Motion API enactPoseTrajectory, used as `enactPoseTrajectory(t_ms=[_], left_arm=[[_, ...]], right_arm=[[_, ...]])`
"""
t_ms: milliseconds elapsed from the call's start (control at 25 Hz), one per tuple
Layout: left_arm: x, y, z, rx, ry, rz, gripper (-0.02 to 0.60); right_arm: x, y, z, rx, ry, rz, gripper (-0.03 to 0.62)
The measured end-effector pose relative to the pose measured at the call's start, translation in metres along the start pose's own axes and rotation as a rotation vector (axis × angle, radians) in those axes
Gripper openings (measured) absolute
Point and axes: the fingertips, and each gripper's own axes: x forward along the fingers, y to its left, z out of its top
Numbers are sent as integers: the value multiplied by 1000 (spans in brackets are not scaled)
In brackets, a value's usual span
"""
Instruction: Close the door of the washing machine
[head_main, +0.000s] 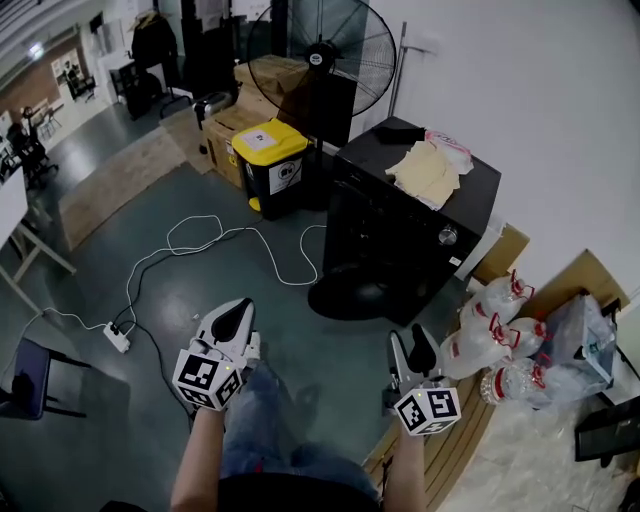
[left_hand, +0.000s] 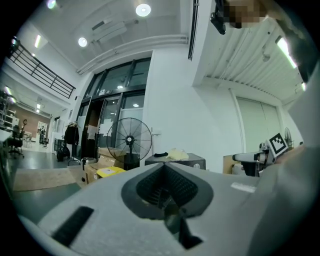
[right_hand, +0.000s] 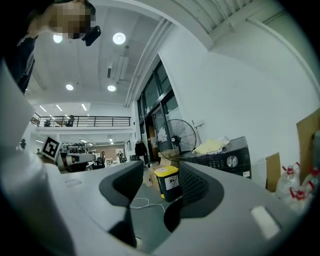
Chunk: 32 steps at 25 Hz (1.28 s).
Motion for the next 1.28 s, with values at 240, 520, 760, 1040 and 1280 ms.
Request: enactPoseTrajectory(t_ms=[240,520,760,1040,1280], left_arm=[[96,107,-7,-5,-15,-51,-2],[260,229,6,18,79,-280,-2],[367,247,-9,49,163,-557,-2],[428,241,-20,46,198,-741,-2],[435,210,-44,36,243,-821,-2]], right_arm=[[104,-24,-32,8,-19,-120,214],[255,-35,-37,81,-16,-341,214],[306,-51,-58,143,18,-574,215],[309,-52,-75,184,42,-760,215],[287,-48,-111,244,74,-850,215]])
